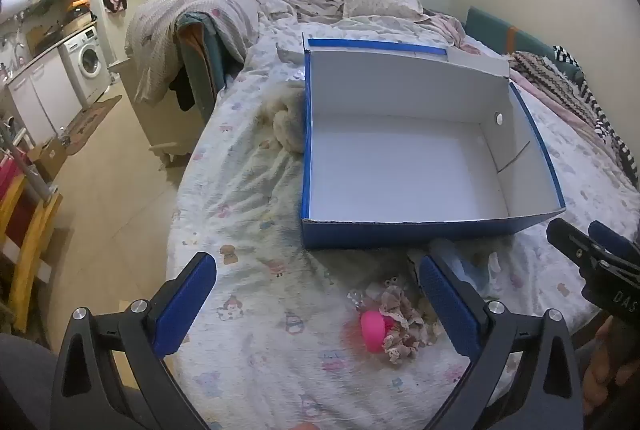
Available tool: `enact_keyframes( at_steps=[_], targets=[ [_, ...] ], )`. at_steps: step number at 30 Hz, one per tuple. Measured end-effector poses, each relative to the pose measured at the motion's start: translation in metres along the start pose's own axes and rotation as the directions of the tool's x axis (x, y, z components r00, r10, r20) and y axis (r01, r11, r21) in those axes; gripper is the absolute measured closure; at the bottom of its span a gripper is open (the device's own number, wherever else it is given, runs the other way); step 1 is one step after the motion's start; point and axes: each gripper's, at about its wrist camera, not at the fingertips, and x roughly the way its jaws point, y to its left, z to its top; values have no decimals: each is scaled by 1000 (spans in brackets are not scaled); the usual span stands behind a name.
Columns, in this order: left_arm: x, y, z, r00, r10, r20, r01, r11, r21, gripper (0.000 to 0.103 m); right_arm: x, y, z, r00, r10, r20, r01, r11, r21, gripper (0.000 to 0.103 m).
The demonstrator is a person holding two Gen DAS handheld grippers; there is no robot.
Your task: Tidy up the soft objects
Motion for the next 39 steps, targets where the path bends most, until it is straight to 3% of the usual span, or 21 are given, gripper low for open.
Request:
enact_keyframes(
  at_steps=[39],
  targets=[
    [-4, 2, 0, 1000, 0, 20, 0, 1000, -11, 2, 1, -1, 0, 1000, -17, 1, 17, 1000, 0, 0]
  ],
)
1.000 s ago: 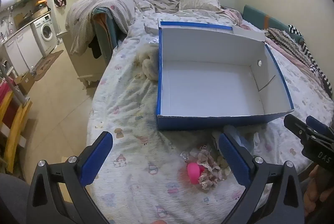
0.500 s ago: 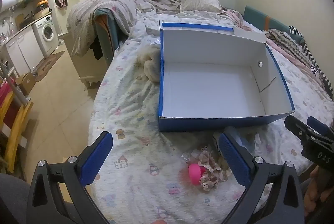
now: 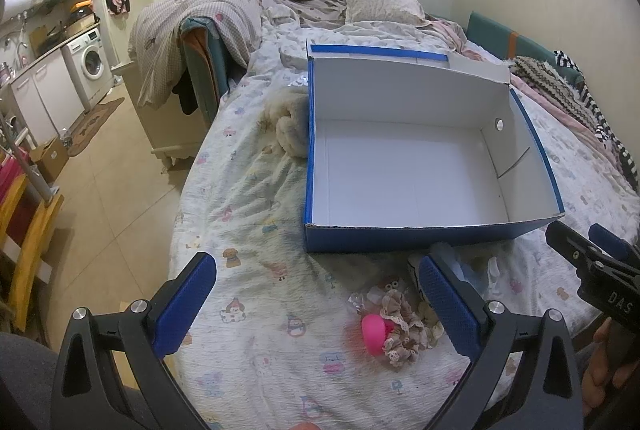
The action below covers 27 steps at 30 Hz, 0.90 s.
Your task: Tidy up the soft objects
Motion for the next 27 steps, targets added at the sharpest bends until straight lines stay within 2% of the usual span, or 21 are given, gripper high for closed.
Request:
enact_keyframes(
  at_steps=[27],
  targets=[
    [0, 1, 0, 1000, -1, 0, 1, 1000, -1, 2, 1, 2, -2, 1000, 5, 1, -5, 1000, -5, 0]
  ],
)
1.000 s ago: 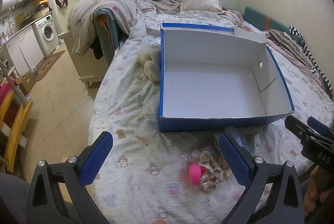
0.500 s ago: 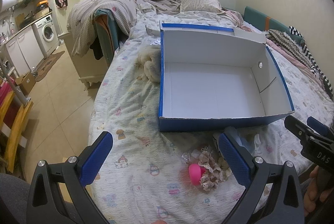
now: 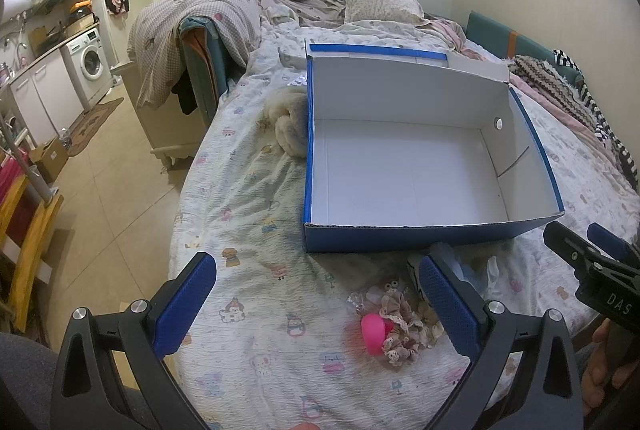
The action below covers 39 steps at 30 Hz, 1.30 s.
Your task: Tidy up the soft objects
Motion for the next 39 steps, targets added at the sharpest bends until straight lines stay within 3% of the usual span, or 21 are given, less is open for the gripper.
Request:
enact_keyframes(
  at_steps=[20, 28, 31, 35, 39],
  targets=[
    [1, 0, 0, 1000, 9, -4, -9, 1000, 7, 2, 1, 0, -2, 1000, 1, -6, -1, 1000, 5, 0],
    [5, 8, 0, 998, 47, -31, -48, 999, -20, 2, 10, -16, 0, 993, 70, -93, -63, 995, 78, 0],
    [11, 16, 0, 996, 53, -67, -57, 997, -48, 2, 24, -23, 2, 977, 133, -169, -111, 985, 133, 0],
    [22, 23, 1, 990, 69, -124, -78, 995, -63, 2, 54, -21, 0, 927, 209, -312, -161, 972, 173, 0],
    [30, 26, -1, 984, 70, -163, -82, 994, -68, 2, 79, 1, -2, 875, 259, -408, -220, 965, 141, 33]
  ],
)
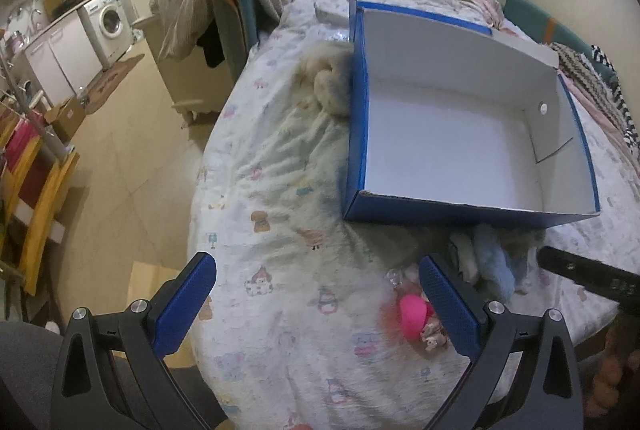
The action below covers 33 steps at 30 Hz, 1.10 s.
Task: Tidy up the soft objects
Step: 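Grasp the pink ball with the left tool while the right tool grasps the blue scrunchie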
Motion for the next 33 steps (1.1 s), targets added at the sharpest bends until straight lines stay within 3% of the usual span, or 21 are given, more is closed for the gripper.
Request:
enact_keyframes(
  at_steps=[3, 11, 16, 18, 20, 22, 28, 30, 33],
  targets=[
    [2, 1, 0, 1000, 5, -4, -5, 1000, 3, 2, 19, 16, 6, 996, 73, -50, -74, 997, -34, 33],
    [12, -2, -2, 999, 6, -42, -5, 1000, 25, 2, 70, 22, 17, 990, -12, -144, 6, 999, -45, 33],
    [23, -4, -4, 996, -5, -89, 8, 1000, 25, 2, 86, 27, 9, 982, -39, -183, 21, 995, -101, 61],
    [24, -5, -4, 995, -10, -96, 12, 1000, 27, 2, 84, 27, 9, 984, -34, -175, 14, 993, -113, 82],
    [26, -7, -4, 995, -18, -99, 22, 999, 30, 2, 77, 24, 9, 988, -4, -155, -12, 995, -103, 90],
    [27, -8, -3, 994, -28, -105, 32, 999, 31, 2, 63, 18, 8, 991, 42, -128, -53, 995, -80, 90],
    [40, -13, 0, 982, -85, -168, 87, 996, 8, 19, 22, 2, 4, 981, 187, -56, -187, 982, 1, 90],
    [47, -17, -4, 975, -94, -200, 97, 995, 3, 33, 12, -3, -1, 970, 238, -46, -237, 971, 35, 90],
    [60, -25, -11, 956, -123, -266, 126, 992, -6, 44, -2, 0, -4, 971, 241, -10, -240, 970, 24, 90]
  ],
)
